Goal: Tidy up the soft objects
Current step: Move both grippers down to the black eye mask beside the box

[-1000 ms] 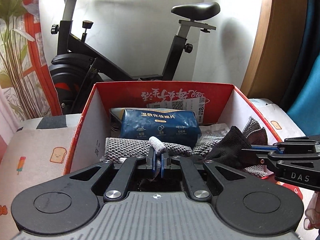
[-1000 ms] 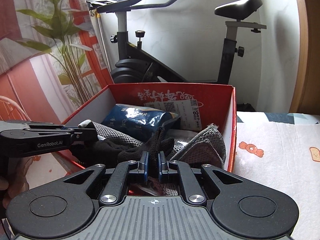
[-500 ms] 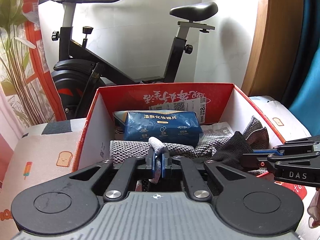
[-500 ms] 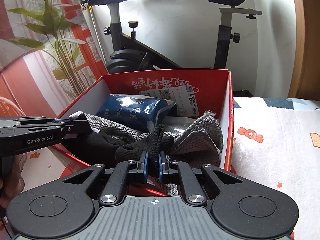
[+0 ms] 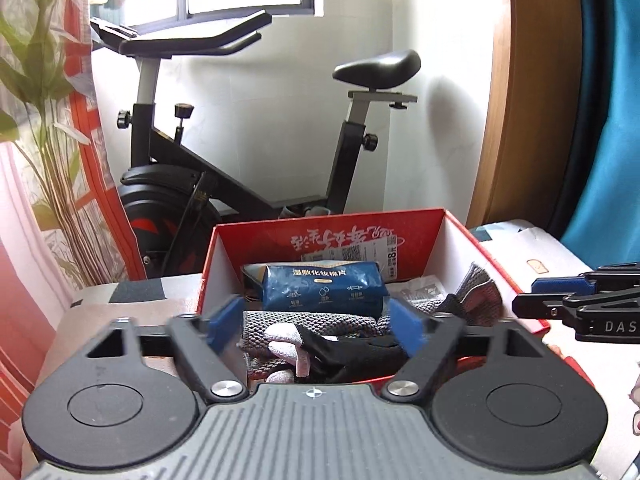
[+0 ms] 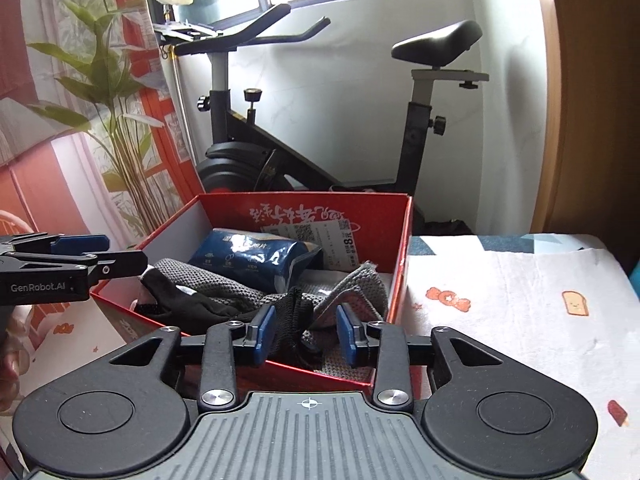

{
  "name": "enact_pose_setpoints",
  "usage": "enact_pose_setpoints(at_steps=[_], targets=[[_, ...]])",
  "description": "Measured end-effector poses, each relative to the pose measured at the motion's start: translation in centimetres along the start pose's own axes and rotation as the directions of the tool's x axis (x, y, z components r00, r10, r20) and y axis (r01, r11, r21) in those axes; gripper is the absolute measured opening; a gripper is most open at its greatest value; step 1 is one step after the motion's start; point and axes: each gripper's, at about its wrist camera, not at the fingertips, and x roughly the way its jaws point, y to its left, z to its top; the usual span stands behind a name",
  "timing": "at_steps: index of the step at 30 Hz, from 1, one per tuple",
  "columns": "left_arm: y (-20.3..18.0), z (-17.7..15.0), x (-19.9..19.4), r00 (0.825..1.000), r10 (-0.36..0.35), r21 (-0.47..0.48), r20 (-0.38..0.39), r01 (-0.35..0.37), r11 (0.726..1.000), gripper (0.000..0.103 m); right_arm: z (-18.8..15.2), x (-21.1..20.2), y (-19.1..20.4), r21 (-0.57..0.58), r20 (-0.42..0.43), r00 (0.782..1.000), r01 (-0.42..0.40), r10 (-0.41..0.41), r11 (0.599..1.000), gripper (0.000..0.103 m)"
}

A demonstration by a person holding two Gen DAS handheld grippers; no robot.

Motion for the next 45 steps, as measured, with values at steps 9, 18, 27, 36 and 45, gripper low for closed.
enact_pose_setpoints(at_steps=[9, 18, 27, 36, 45], targets=[[-0.3, -0.2, -6.9, 0.993, 0.0, -0.005, 0.119, 0.001, 1.0, 0.103, -0.9, -7.8, 1.0, -0.019, 0.216, 0.976, 0.012, -0.008, 1.0, 0.103], [-0.3, -3.3, -13.5, 0.977, 0.061, -0.066, 0.206, -0.048, 0.997, 0.103, -4.7, -12.9, 3.5, -0.085, 0.288, 0.958, 0.019, 0.006, 0.996, 0.103], [0.2, -10.1, -16.3, 0.975, 0.119, -0.15, 0.189, -0.091, 0.985, 0.103, -10.4, -13.0, 4.6, -0.092, 0.234, 0.972, 0.007, 0.015, 0.996, 0.103], [2.0, -13.4, -13.4, 0.993, 0.097, -0.208, 0.062, -0.082, 0.975, 0.103, -14.4, -7.9, 2.8, -0.043, 0.108, 0.994, 0.004, 0.0, 0.999, 0.101], [1.9, -13.9, -7.3, 0.999, 0.023, -0.198, -0.032, -0.029, 0.98, 0.103, -16.4, -1.7, 1.6, -0.003, -0.036, 0.999, -0.022, 0.022, 1.0, 0.08]])
